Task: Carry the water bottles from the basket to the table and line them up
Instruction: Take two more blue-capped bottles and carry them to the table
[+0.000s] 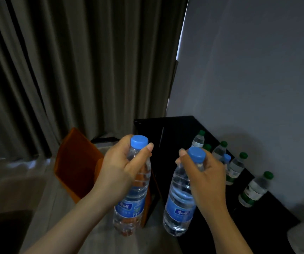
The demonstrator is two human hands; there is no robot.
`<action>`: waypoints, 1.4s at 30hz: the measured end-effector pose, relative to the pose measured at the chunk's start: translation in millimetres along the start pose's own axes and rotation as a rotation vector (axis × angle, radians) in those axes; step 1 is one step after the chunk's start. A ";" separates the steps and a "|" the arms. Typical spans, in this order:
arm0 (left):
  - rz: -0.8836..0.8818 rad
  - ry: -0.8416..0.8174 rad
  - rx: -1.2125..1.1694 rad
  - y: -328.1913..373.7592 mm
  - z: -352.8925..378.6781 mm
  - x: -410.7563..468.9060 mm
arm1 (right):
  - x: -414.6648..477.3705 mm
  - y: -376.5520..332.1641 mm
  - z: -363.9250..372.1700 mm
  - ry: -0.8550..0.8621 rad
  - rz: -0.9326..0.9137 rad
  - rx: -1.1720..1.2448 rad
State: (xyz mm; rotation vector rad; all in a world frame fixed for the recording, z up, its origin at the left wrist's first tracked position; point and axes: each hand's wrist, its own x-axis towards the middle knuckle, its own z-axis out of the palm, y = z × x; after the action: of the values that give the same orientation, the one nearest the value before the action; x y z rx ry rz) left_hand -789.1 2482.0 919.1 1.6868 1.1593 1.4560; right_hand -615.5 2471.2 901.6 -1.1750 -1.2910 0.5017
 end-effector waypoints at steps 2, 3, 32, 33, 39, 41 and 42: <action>0.003 -0.030 -0.060 -15.3 -0.8 16.0 | 12.2 11.6 13.1 0.013 0.018 -0.016; 0.009 -0.043 -0.078 -22.4 -0.5 23.2 | 18.1 17.2 18.5 0.014 0.026 -0.020; -0.139 -0.363 -0.052 -235.7 97.3 268.4 | 217.3 237.7 93.7 0.118 0.275 -0.060; -0.131 -0.376 -0.034 -243.9 101.6 272.6 | 219.2 243.0 94.4 0.129 0.288 -0.071; -0.069 -0.491 0.065 -289.9 126.3 297.3 | 221.9 262.3 101.6 0.206 0.382 -0.076; -0.066 -0.519 0.070 -303.8 134.3 305.7 | 220.3 266.8 105.1 0.236 0.410 -0.104; -0.066 -0.531 0.063 -309.8 138.6 309.2 | 219.8 269.2 106.9 0.254 0.430 -0.113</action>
State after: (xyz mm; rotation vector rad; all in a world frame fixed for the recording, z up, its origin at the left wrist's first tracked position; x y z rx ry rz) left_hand -719.5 2904.1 752.6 1.9007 0.9551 0.8552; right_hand -570.3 2800.3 753.8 -1.5694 -0.8579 0.5725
